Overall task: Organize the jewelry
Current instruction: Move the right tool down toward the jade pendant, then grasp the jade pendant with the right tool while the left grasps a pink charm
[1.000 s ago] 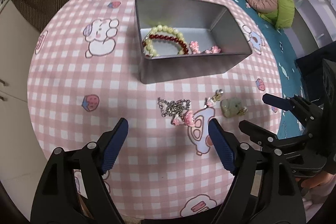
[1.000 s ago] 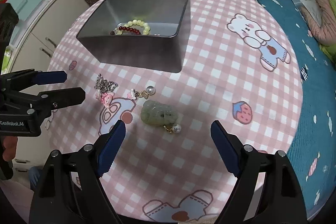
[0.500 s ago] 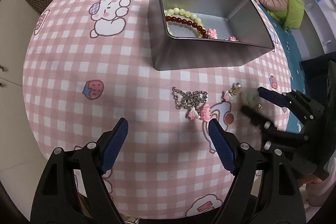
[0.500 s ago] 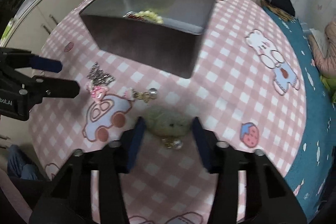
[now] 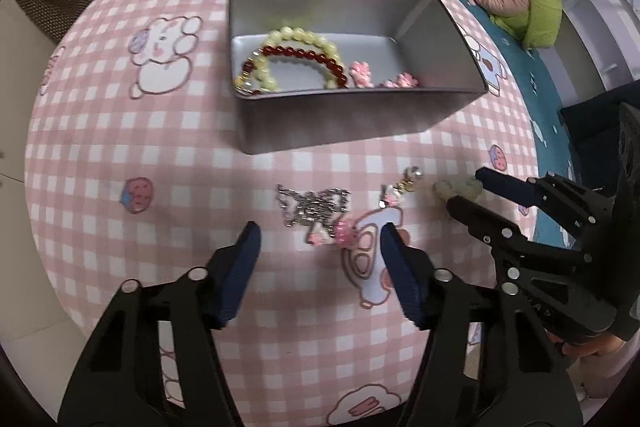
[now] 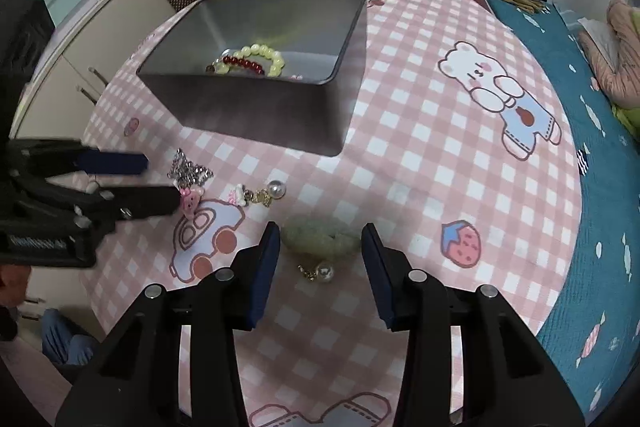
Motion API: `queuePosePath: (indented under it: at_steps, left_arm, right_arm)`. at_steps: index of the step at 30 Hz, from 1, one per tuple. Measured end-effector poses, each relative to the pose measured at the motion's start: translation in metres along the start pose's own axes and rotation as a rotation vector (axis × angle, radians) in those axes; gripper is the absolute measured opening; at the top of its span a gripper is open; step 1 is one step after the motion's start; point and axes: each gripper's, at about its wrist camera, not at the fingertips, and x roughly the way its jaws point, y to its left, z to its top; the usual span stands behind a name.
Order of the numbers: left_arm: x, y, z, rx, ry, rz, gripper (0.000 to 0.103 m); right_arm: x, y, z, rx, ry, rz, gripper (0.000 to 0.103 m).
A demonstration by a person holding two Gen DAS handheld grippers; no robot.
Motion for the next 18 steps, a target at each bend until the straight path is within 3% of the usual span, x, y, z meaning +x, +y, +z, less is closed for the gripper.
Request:
queuePosePath:
  at_steps: [3,4,6,7,11,13,18]
  left_arm:
    - [0.007,-0.005,0.001,-0.014,0.013,-0.032,0.048]
    - [0.011,-0.004,0.002,-0.014,0.026,-0.029,0.038]
    - [0.013,-0.008,0.002,-0.004,0.023,-0.016,0.03]
    - [0.016,-0.008,0.003,-0.009,0.043,-0.027,0.021]
    - [0.018,-0.011,0.002,-0.027,0.035,-0.041,0.017]
    - [0.017,-0.012,0.002,-0.029,0.033,-0.051,0.0]
    - [0.01,-0.009,0.0,-0.034,0.023,-0.054,0.0]
  right_arm:
    - [-0.004,0.002,0.0,-0.007,-0.009,0.001,0.04]
    - [-0.005,0.002,0.0,-0.011,-0.011,0.001,0.04]
    - [-0.007,0.004,0.0,-0.011,-0.013,0.002,0.04]
    - [-0.007,0.003,0.0,-0.008,-0.014,0.005,0.04]
    - [-0.008,0.001,-0.002,-0.006,-0.015,0.006,0.04]
    - [-0.01,0.0,-0.002,0.0,-0.02,0.007,0.04]
    - [-0.015,-0.004,-0.003,0.005,-0.034,0.005,0.04]
